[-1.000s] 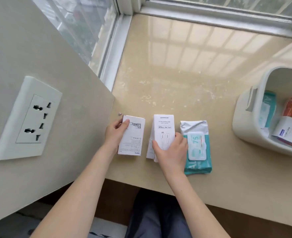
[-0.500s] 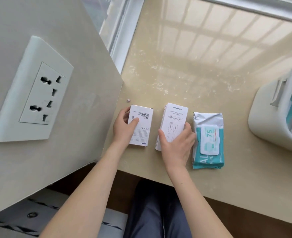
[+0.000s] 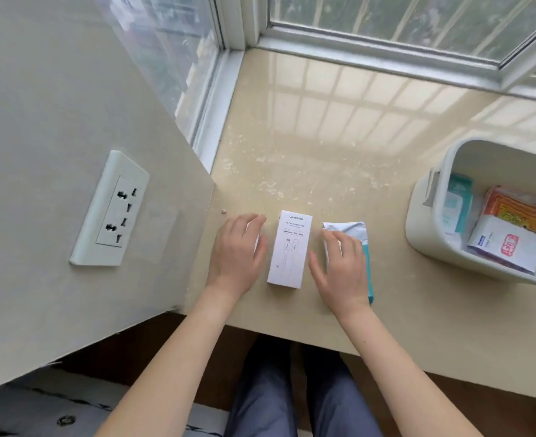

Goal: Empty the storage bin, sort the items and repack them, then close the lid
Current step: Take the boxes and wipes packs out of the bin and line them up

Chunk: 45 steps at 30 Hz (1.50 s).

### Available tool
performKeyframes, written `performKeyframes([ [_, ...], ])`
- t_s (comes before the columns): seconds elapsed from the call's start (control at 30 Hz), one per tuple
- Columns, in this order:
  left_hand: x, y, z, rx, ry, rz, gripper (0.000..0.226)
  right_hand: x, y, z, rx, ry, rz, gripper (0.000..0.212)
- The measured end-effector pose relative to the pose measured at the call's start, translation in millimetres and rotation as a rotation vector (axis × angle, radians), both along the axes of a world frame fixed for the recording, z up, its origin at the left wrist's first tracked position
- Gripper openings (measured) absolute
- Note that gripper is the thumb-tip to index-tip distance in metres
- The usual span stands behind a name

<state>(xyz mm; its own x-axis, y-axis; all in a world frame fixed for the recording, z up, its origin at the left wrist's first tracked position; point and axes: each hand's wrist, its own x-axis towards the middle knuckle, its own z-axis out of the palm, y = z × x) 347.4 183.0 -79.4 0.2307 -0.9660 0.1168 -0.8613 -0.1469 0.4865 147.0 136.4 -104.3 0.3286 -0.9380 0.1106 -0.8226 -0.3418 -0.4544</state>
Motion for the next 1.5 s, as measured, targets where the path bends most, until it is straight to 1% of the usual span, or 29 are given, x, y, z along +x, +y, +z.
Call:
performKeyframes([
  [0.13,-46,3,35,-0.007,0.023,-0.087,0.033,-51,-8,38,-0.084,-0.002,0.012,0.035],
  [0.33,-136,-19,74,-0.02,0.077,-0.25,0.03,-146,-20,91,-0.146,0.056,-0.082,0.037],
  [0.53,-237,-70,86,-0.095,0.111,-0.34,0.033,-249,-48,103,-0.095,0.037,-0.208,0.049],
  [0.73,-313,-117,81,0.007,0.143,-0.334,0.042,-328,-93,91,-0.063,-0.005,-0.242,0.05],
  [0.93,-346,-166,61,0.122,0.166,-0.267,0.05,-368,-143,69,0.038,-0.021,-0.221,0.058],
  [1.0,-351,-184,48,0.173,0.165,-0.257,0.054,-375,-160,56,0.098,-0.025,-0.209,0.063],
  [1.1,-356,-214,21,0.262,0.148,-0.248,0.062,-384,-186,32,0.207,-0.021,-0.135,0.071],
  [1.17,-360,-232,0,0.368,0.138,-0.225,0.069,-388,-202,12,0.279,0.035,-0.078,0.078],
  [1.27,-364,-249,-31,0.569,0.152,-0.153,0.079,-387,-221,-15,0.382,0.179,-0.002,0.089],
  [1.33,-364,-256,-49,0.674,0.136,-0.119,0.084,-386,-226,-29,0.445,0.272,0.043,0.092],
  [1.4,-364,-259,-63,0.724,0.118,-0.091,0.085,-386,-229,-39,0.48,0.341,0.075,0.092],
  [1.5,-363,-260,-74,0.724,0.104,-0.08,0.08,-387,-230,-46,0.495,0.427,0.1,0.092],
])
